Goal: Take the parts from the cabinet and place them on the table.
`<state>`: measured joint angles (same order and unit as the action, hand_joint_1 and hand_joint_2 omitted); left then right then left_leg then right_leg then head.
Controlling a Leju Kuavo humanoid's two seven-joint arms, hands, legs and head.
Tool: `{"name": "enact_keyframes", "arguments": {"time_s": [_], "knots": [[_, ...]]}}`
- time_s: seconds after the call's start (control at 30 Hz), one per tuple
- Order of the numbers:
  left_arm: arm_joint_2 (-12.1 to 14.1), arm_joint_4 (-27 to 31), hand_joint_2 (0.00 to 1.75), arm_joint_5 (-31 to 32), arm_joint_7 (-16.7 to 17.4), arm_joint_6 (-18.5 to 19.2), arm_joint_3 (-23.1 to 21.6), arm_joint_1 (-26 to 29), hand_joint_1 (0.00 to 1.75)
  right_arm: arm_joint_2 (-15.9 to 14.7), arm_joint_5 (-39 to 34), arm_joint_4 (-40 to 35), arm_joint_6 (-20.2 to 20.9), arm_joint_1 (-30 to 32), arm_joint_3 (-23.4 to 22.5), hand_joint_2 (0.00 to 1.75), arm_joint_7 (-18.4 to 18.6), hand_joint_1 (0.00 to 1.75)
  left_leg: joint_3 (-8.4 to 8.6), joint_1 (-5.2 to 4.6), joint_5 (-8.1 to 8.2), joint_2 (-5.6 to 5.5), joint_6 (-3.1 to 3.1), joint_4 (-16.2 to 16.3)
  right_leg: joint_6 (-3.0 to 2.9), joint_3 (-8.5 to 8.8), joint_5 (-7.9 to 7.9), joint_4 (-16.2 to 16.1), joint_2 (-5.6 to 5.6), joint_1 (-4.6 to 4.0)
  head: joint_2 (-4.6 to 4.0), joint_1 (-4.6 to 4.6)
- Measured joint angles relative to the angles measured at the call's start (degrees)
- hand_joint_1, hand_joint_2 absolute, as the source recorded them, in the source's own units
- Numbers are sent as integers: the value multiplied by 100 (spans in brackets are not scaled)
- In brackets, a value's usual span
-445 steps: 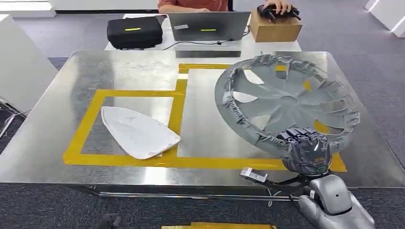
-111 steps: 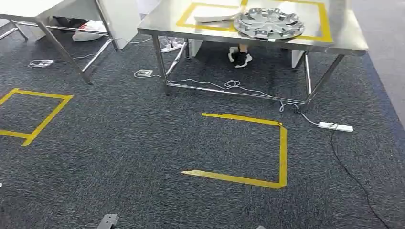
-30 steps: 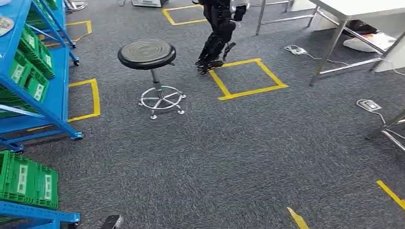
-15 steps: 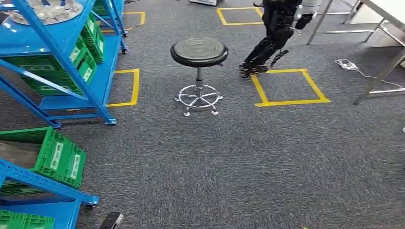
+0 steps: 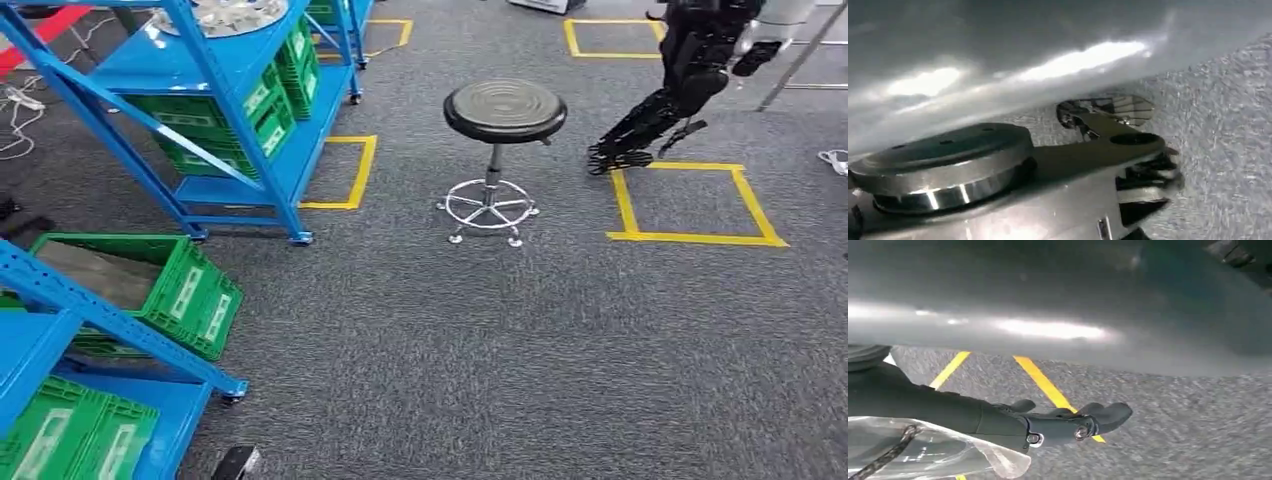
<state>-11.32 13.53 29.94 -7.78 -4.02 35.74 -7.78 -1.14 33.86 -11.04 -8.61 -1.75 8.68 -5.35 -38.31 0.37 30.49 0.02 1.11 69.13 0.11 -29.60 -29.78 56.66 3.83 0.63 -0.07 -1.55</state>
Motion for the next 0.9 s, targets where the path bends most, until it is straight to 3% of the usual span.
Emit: {"name": "enact_keyframes", "arguments": {"time_s": [0.03, 0.07, 0.1, 0.23, 0.27, 0.3, 0.33, 0.37, 0.4, 0.43, 0.47, 0.5, 0.67, 0.7, 0.73, 0.77, 0.8, 0.83, 0.87, 0.9], "knots": [[4, 0, 0, 0, 0, 0, 0, -4, 0, 0, 0, 0, 0, -7, 0, 0, 0, 0, 323, -4, -272, 132, -22, -607, 14, 43, -28, 0, 78, 0, 0, 0], [7, 0, 0, 0, 0, 0, 0, -11, 0, 0, 0, 0, 0, -7, 0, 0, -2, 0, 531, -28, -356, 414, -48, -1013, 44, 71, -55, 0, 135, -13, 0, 0], [4, 0, 0, 0, 0, 0, -2, -33, 0, 0, 0, 0, 0, -6, 0, 0, -4, 0, 574, -91, -302, 486, -82, -1119, 92, 78, -100, 36, 197, -61, 0, 7], [15, 0, 0, 0, 0, 0, -4, -9, 0, -2, 0, -15, -2, -43, 0, 0, 7, 0, 578, -78, -332, 206, -210, -1157, 216, 154, -158, -9, 433, -44, 0, 11], [15, 0, 0, 0, 0, 0, -2, -2, 0, -2, 0, -17, -7, -53, 0, 0, 7, 0, 592, -53, -346, 155, -243, -1180, 241, 105, -266, 102, 129, -16, 0, -31], [17, 0, 0, 0, 0, 0, -4, -28, 0, 0, 0, -17, -7, -48, 2, 0, 7, 0, 587, -41, -352, 98, -278, -1181, 244, -44, -450, 421, -141, -2, 0, -57], [9, 0, 0, 0, 0, 0, -6, -47, 0, 2, -2, -17, -2, -42, 4, 0, 7, 0, 579, -41, -351, 14, -286, -1181, 256, -309, -684, 961, -292, 14, 0, -72], [0, 0, 0, 0, 0, 2, -11, -47, 0, 0, -2, -17, -2, -30, 2, 0, 7, 0, 579, -45, -350, -61, -291, -1180, 259, -569, -870, 1459, -348, 12, 0, -70], [0, 0, 0, 0, 0, 2, -17, -40, 0, 0, 0, -18, -2, -25, 2, 0, 11, 0, 581, -48, -348, -140, -294, -1179, 262, -784, -952, 1823, -369, 5, 0, -77], [2, 0, 0, 0, 0, 0, -20, -27, 0, 0, 0, -17, -5, -18, 2, 0, 22, 0, 590, -49, -347, -219, -294, -1178, 261, -888, -888, 1922, -372, 5, 0, -70], [2, 0, 0, 0, 0, 2, -26, -20, 0, -2, 0, -15, -7, 1, 2, 0, 22, 0, 597, -48, -345, -311, -292, -1175, 250, -862, -679, 1738, -376, 6, 0, -75], [2, 0, 0, 0, 0, 2, -28, -19, 0, -2, 0, -15, -7, 3, 2, 0, 22, 0, 600, -48, -345, -345, -292, -1174, 246, -820, -578, 1612, -379, 7, 0, -74], [2, 0, 0, 0, 0, 0, -28, -18, 0, -2, 0, -17, -7, 3, 2, 0, 22, 0, 602, -47, -345, -362, -291, -1174, 245, -793, -525, 1538, -381, 8, 0, -74], [2, 0, 0, 0, 0, 2, -31, -19, 0, -2, 2, -17, -11, -2, 2, 0, 18, 0, 618, -42, -340, -441, -283, -1172, 237, -598, -222, 1047, -411, 14, 0, -70], [-4, 0, 0, -2, -13, 22, -37, -44, 0, -2, 17, -13, -26, -21, 4, 0, -7, 0, 559, -40, -333, -690, -151, -1124, 197, -139, 12, 128, -853, 55, 0, -68], [2, 0, 0, -4, -13, 26, -37, -5, 0, 0, 39, -13, -28, -28, 4, 0, 0, 0, 524, -11, -362, -862, -58, -1132, 102, -133, 33, 102, -683, 40, 0, -62], [9, 0, 0, -4, -13, 28, -37, 11, 0, 4, 57, -15, -31, -30, 4, 0, 2, 0, 503, -24, -285, -594, -39, -1054, 59, -113, 52, 71, -589, 56, 0, -64], [9, 0, 0, -4, -13, 39, -37, 4, 0, 4, 63, -15, -44, -30, 2, 0, 2, 0, 396, -43, -120, -268, -13, -824, 17, -107, 45, 62, -529, 44, 0, -9], [11, 0, 0, -4, -13, 42, -39, -11, 0, 4, 68, -15, -44, -24, 2, 0, 4, 0, 251, -40, 51, -146, 5, -515, -1, -108, 37, 63, -458, 32, 0, 2], [11, 0, 0, -4, -13, 42, -39, -23, 0, 4, 72, -15, -44, -13, 2, 0, 11, 0, -19, -26, 322, -74, 22, 71, -20, -105, 24, 65, -343, 13, 0, 0]]}}
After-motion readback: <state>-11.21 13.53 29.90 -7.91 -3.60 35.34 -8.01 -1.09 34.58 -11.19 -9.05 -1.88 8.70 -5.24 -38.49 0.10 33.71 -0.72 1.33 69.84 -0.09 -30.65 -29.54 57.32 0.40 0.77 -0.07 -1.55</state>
